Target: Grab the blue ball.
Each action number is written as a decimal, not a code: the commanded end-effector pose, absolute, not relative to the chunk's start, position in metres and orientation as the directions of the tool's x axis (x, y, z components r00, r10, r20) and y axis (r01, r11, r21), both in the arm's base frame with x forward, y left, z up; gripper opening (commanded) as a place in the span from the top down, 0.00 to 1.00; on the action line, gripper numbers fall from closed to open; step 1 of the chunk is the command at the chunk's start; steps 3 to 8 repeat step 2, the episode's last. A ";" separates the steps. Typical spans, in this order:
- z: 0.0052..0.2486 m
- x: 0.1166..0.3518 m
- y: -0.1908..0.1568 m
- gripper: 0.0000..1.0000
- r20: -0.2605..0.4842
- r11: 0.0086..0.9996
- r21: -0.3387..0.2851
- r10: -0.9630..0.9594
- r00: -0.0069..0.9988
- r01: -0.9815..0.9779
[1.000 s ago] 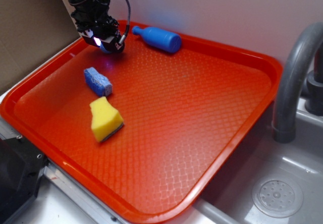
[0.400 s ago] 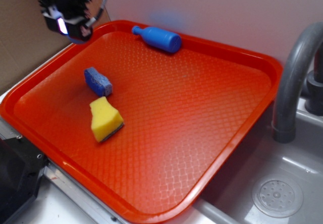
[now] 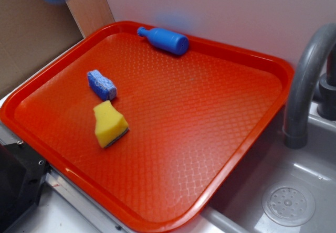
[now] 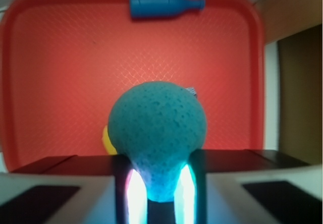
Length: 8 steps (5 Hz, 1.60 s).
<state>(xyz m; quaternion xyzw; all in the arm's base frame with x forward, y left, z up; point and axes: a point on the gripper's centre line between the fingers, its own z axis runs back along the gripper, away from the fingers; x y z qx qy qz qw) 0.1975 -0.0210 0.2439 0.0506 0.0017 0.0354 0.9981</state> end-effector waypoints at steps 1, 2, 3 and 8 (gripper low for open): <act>0.248 0.201 -0.025 1.00 0.034 0.991 0.099 0.086 0.996 -0.089; 0.243 0.202 -0.026 1.00 0.027 0.991 0.100 0.082 0.996 -0.084; 0.243 0.202 -0.026 1.00 0.027 0.991 0.100 0.082 0.996 -0.084; 0.243 0.202 -0.026 1.00 0.027 0.991 0.100 0.082 0.996 -0.084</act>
